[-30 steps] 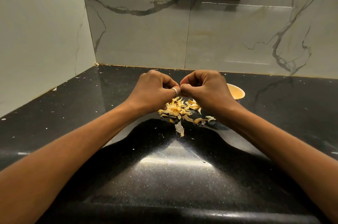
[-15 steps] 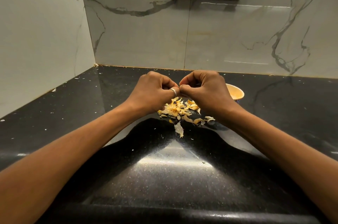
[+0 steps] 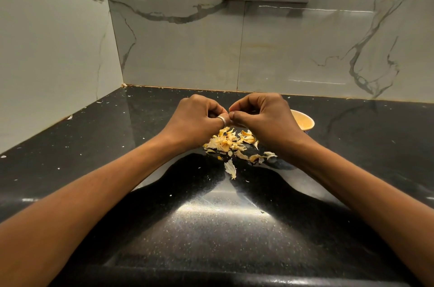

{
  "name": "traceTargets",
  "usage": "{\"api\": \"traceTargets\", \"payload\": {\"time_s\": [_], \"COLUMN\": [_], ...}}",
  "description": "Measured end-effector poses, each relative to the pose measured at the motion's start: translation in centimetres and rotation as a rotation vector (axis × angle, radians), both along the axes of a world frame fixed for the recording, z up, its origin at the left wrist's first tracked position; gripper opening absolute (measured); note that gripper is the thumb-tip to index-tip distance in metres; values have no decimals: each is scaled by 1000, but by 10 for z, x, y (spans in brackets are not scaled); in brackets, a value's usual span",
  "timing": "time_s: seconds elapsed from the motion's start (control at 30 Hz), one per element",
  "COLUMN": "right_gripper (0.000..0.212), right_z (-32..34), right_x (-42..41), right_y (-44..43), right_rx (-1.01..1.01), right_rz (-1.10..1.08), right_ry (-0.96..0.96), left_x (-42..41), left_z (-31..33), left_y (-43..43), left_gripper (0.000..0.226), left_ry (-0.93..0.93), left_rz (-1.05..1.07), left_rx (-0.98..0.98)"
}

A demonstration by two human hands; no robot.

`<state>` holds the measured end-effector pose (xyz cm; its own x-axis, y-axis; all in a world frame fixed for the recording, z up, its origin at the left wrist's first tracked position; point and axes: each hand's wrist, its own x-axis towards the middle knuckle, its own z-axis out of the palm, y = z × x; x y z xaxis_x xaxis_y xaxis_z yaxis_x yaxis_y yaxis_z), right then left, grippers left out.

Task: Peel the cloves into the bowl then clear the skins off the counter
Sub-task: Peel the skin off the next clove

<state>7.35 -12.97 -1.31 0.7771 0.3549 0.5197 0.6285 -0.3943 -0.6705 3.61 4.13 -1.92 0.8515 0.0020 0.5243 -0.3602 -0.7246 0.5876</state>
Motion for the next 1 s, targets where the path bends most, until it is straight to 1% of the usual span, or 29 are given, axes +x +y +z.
{"api": "traceTargets", "payload": {"time_s": [0.17, 0.37, 0.6, 0.8, 1.0], "right_gripper": [8, 8, 15, 16, 16], "right_z": [1, 1, 0, 2, 1], "right_x": [-2, -1, 1, 0, 2], "right_y": [0, 0, -1, -1, -2], "right_rx": [6, 24, 98, 131, 90], "right_rz": [17, 28, 88, 127, 119], "right_ry": [-7, 0, 96, 178, 159], "left_x": [-1, -2, -2, -1, -2], "left_z": [1, 1, 1, 2, 2], "left_y": [0, -1, -1, 1, 1], "left_gripper": [10, 10, 11, 9, 8], "left_ry": [-5, -20, 9, -14, -8], "left_rz": [-10, 0, -7, -12, -29], "left_rx": [12, -32, -106, -99, -106]}}
